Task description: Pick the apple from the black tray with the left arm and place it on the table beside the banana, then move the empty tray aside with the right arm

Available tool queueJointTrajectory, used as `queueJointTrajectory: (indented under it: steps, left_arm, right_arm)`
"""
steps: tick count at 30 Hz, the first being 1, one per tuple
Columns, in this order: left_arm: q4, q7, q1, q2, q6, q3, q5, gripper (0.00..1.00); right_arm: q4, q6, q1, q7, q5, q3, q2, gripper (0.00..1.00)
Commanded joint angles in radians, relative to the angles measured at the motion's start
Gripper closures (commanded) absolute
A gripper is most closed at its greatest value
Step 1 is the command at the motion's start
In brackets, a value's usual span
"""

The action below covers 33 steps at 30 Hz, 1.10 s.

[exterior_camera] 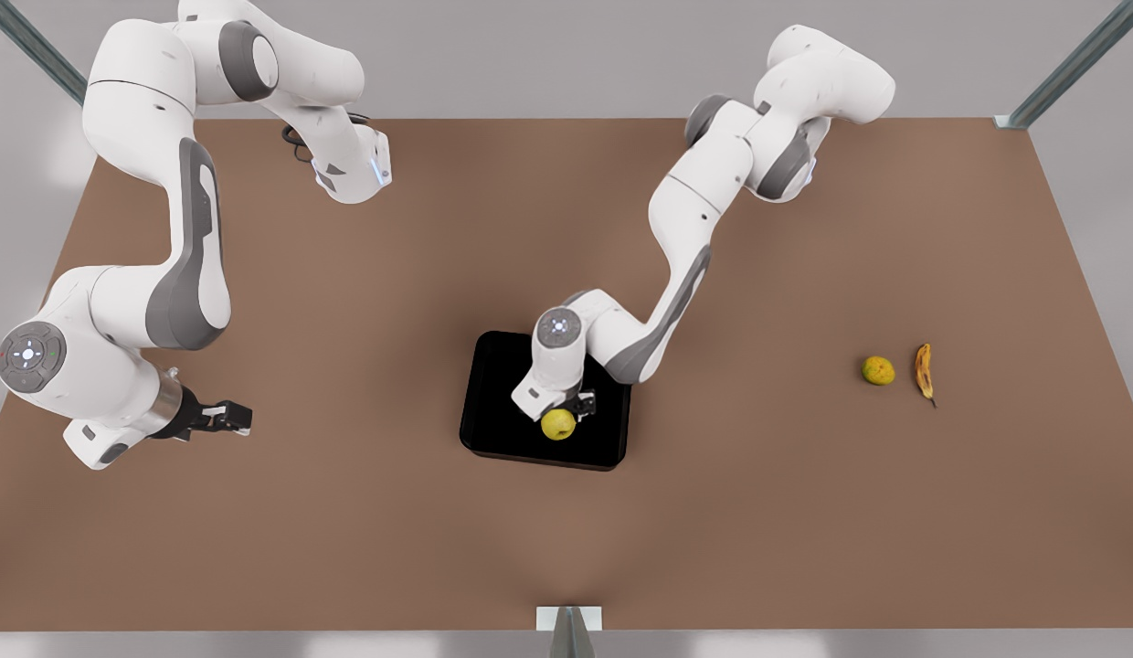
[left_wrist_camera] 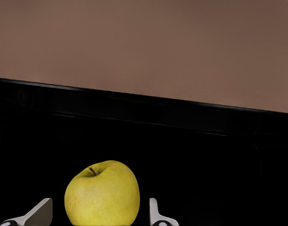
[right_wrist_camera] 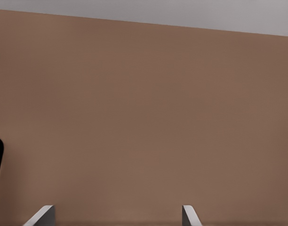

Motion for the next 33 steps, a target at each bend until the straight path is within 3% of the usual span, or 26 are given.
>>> queueJointTrajectory:
  steps: [1,6,7,8,12,14,18,20,23,25,28,31,32,33]
  left_arm:
    - [0.001,-0.038,0.004,0.013,0.051,0.001,0.011,0.00]
    - [0.001,-0.041,0.002,0.035,0.071,0.010,0.013,0.00]
    - [0.001,-0.054,0.002,0.035,0.071,0.010,0.011,0.12]
    - [0.001,-0.057,0.002,0.035,0.071,0.010,0.011,0.32]
    - [-0.006,-0.052,-0.001,0.004,0.028,0.010,0.010,0.30]
    - [-0.009,0.023,0.013,-0.115,-0.205,0.012,-0.004,0.30]
    - [-0.015,0.558,0.209,-0.330,-0.578,0.009,-0.102,0.30]
    - [-0.055,0.822,0.335,-0.388,-0.624,0.007,-0.116,0.30]
    - [-0.193,1.221,0.533,-0.404,-0.483,0.014,-0.122,0.30]
    - [-0.288,1.413,0.645,-0.425,-0.397,0.032,-0.112,0.30]
    - [-0.401,1.531,0.714,-0.438,-0.278,0.043,-0.110,0.30]
    - [-0.777,1.641,0.806,-0.574,0.072,0.043,-0.110,0.30]
    - [-0.799,1.658,0.823,-0.571,0.112,0.043,-0.110,0.30]
    - [-0.806,1.658,0.824,-0.571,0.112,0.043,-0.110,0.30]
  right_arm:
    - [0.000,-0.001,0.000,-0.003,0.001,0.000,-0.001,0.00]
    - [0.000,-0.001,0.000,-0.004,0.001,0.000,-0.001,0.00]
    - [0.000,-0.001,0.000,-0.003,0.001,0.000,-0.001,0.00]
    - [0.000,-0.001,0.000,-0.004,0.001,0.000,-0.001,0.00]
    - [0.000,-0.001,0.000,-0.004,0.001,0.000,-0.001,0.00]
    - [0.000,-0.001,0.000,-0.003,0.001,-0.001,-0.001,0.00]
    - [0.002,-0.043,0.021,0.002,0.001,0.005,-0.003,0.00]
    - [0.002,-0.133,0.123,0.244,0.001,0.003,-0.037,0.00]
    - [0.071,-0.199,0.317,0.798,0.009,0.005,-0.047,0.00]
    - [0.071,-0.188,0.351,0.991,0.022,0.025,-0.047,0.00]
    - [0.068,-0.198,0.371,0.979,0.108,0.075,-0.046,0.00]
    - [0.056,-0.187,0.383,1.117,0.120,0.133,-0.047,0.00]
    - [0.028,-0.184,0.402,1.212,0.114,0.153,-0.057,0.10]
    - [0.008,-0.179,0.414,1.215,0.111,0.155,-0.063,0.04]
